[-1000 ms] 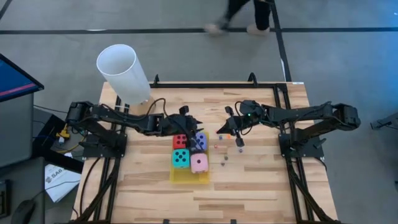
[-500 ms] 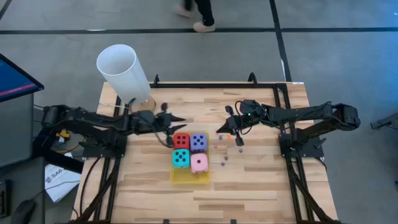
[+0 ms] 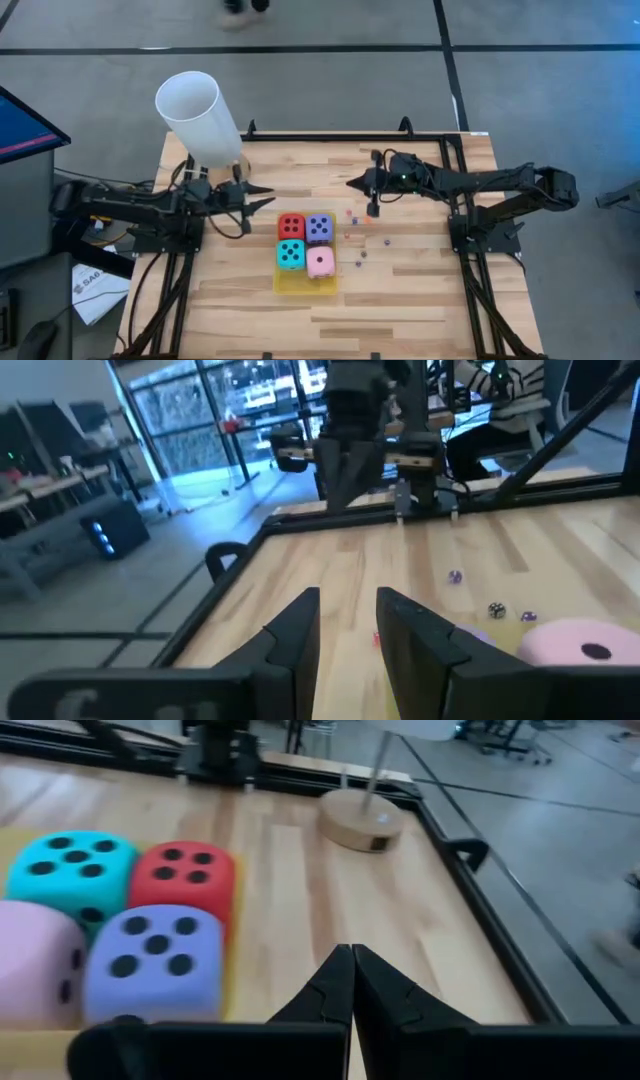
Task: Pick & Place Dice
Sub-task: Put the red die into the yellow bin
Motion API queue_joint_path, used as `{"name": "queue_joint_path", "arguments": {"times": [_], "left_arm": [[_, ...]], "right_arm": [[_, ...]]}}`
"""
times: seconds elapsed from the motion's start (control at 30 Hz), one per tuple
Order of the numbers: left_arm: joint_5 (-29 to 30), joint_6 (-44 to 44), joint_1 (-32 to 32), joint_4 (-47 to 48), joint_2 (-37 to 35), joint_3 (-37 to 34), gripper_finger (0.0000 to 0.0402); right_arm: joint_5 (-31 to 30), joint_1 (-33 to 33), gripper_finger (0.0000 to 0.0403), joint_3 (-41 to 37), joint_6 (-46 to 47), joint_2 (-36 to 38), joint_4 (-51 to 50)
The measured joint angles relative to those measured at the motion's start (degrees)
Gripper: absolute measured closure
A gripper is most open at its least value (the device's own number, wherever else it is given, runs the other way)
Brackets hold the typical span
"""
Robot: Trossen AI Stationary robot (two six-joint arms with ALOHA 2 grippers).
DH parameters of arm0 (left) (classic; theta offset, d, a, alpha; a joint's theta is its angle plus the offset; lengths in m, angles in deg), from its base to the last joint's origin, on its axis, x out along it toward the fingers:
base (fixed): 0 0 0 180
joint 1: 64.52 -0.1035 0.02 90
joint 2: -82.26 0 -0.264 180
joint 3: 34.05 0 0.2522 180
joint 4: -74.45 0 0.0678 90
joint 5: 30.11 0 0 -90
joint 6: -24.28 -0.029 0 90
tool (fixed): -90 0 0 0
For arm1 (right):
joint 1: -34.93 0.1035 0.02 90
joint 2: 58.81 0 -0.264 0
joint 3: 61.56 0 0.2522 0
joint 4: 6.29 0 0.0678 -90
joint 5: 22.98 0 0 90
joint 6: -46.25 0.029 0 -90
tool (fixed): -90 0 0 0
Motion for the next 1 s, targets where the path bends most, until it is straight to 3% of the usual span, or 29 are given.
{"name": "queue_joint_path", "arguments": {"times": [0.23,0.47,0.73,1.0], "left_arm": [[0.11,-4.61,-0.71,0.14,-6.87,-3.52,0.0312],[0.35,-3.96,-6.24,0.34,-12.06,-7.39,0.0312],[0.31,-2.77,-11.66,1.78,-12.98,-9.60,0.0312],[0.91,-2.44,-11.82,-3.71,-13.00,-9.58,0.0312]], "right_arm": [[-0.04,-2.27,0.0403,0.00,0.16,-0.04,-0.47],[-0.01,-2.42,0.0403,0.00,0.16,-0.04,-0.53],[0.22,-2.28,0.0403,0.00,0.15,-0.04,-0.01],[0.48,-1.04,0.0403,0.00,-0.11,-0.04,-0.01]]}}
